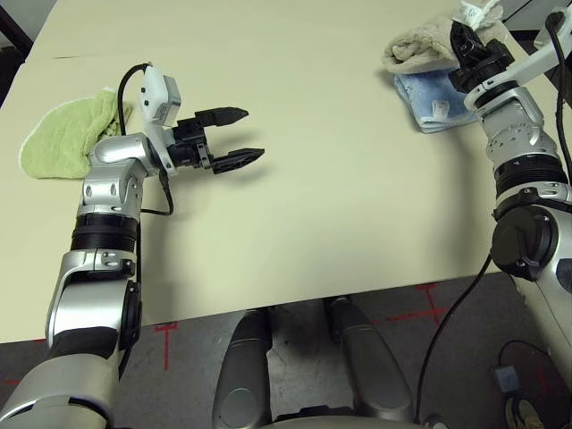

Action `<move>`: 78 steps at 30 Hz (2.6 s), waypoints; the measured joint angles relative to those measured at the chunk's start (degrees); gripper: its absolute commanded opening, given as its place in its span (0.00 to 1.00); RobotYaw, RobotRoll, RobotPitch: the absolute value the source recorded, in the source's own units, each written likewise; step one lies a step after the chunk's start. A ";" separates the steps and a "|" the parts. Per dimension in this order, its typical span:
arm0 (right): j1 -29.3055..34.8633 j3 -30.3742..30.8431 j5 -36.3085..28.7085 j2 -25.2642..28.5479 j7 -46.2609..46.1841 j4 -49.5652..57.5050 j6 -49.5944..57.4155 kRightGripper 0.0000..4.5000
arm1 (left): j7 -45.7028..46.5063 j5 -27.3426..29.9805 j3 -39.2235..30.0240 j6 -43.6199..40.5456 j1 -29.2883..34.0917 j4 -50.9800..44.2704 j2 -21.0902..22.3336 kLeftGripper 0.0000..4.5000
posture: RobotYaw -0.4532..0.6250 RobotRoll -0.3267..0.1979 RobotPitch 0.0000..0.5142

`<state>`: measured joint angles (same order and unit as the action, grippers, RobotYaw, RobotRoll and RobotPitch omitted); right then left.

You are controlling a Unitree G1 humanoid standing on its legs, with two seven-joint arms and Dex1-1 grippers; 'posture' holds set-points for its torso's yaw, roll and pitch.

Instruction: Fold the towel and set it aside.

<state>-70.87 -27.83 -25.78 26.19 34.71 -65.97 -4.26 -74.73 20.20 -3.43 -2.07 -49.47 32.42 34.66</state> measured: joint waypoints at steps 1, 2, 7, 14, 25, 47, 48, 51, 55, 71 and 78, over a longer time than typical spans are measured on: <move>0.05 -0.01 0.01 0.07 -0.08 0.00 -0.13 0.00 | 0.04 0.00 0.00 -0.12 0.00 -0.03 0.01 1.00 | 0.42 0.62 0.49; 0.22 -0.02 0.01 0.09 -0.13 0.00 -0.20 0.00 | 0.08 0.00 0.00 -0.22 0.00 -0.06 0.02 1.00 | 0.42 0.62 0.50; 3.00 -0.07 -0.09 0.00 -0.15 0.27 -0.12 0.00 | 0.22 0.00 0.00 -0.62 0.30 -0.63 0.08 1.00 | 0.41 0.62 0.50; 7.09 -0.54 -2.00 -2.14 -2.17 6.78 2.70 0.00 | 0.22 0.02 0.03 -1.10 0.55 -2.27 0.07 1.00 | 0.40 0.62 0.50; 19.14 -0.72 -7.70 -9.00 -12.99 30.98 14.18 0.36 | -0.74 -0.27 0.26 -1.35 0.40 -1.63 0.08 1.00 | 0.39 0.62 0.50; 36.06 4.00 -20.87 -13.27 -29.16 63.91 40.50 0.99 | -1.89 -2.27 1.11 2.11 -4.82 7.01 -1.00 1.00 | 0.39 0.62 0.50; 36.13 5.66 -19.66 -11.65 -26.62 64.26 39.91 0.99 | -0.87 -2.21 0.79 1.62 -4.82 7.00 -1.14 1.00 | 0.39 0.62 0.49; 36.29 11.61 -13.20 -5.59 -16.15 64.63 32.97 0.99 | 5.72 -1.86 -2.29 -0.18 -4.49 6.62 -2.25 1.00 | 0.40 0.62 0.49; 33.58 15.53 -3.83 -2.47 -8.71 59.48 19.76 0.99 | 23.65 -2.56 -7.82 0.51 -3.65 5.64 -5.33 1.00 | 0.43 0.62 0.47; 18.71 15.15 8.08 -7.97 -12.12 23.60 -8.77 0.99 | 67.03 -14.14 -12.80 17.49 -3.25 13.59 -8.31 1.00 | 0.42 0.62 0.49; 15.91 11.81 6.92 -5.06 -7.81 17.23 -11.23 0.99 | 68.84 -15.05 -12.74 18.25 -3.23 14.05 -6.39 1.00 | 0.39 0.62 0.48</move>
<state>-54.96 -16.03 -18.86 21.14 26.89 -48.74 -15.49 -5.89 5.14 -16.17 16.18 -52.70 46.47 28.27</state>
